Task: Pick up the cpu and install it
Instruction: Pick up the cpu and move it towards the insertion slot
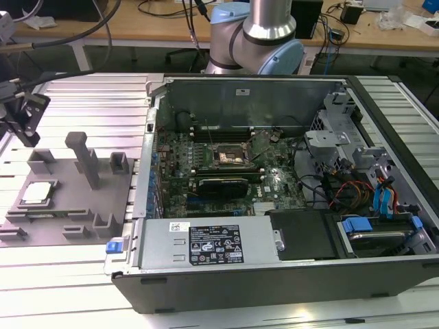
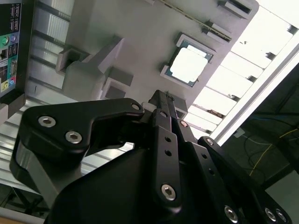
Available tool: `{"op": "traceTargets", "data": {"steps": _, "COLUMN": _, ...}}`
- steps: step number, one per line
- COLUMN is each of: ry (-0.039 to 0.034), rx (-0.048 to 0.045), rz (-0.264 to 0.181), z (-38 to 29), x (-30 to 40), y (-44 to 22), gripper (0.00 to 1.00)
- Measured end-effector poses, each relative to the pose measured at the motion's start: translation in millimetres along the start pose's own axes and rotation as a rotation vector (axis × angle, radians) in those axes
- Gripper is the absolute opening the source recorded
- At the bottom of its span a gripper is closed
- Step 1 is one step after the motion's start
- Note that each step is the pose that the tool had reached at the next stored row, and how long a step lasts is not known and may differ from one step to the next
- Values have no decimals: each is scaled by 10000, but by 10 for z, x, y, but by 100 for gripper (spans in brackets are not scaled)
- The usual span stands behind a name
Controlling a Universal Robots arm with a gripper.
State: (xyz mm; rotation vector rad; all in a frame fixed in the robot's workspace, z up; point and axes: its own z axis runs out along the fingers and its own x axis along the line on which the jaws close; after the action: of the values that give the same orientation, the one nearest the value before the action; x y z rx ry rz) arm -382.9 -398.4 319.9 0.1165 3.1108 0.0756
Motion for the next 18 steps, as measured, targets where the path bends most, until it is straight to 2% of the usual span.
{"op": "traceTargets", "data": {"steps": 6, "ry": 1, "rx": -4, "rz": -1, "z": 54, "x": 77, "y": -25, "gripper": 11}}
{"op": "traceTargets", "data": {"steps": 10, "ry": 3, "rx": -18, "rz": 1, "z": 92, "x": 110, "y": -91, "gripper": 11}}
{"op": "traceTargets", "data": {"steps": 18, "ry": 1, "rx": -23, "rz": 0, "z": 230, "x": 160, "y": -206, "gripper": 11}}
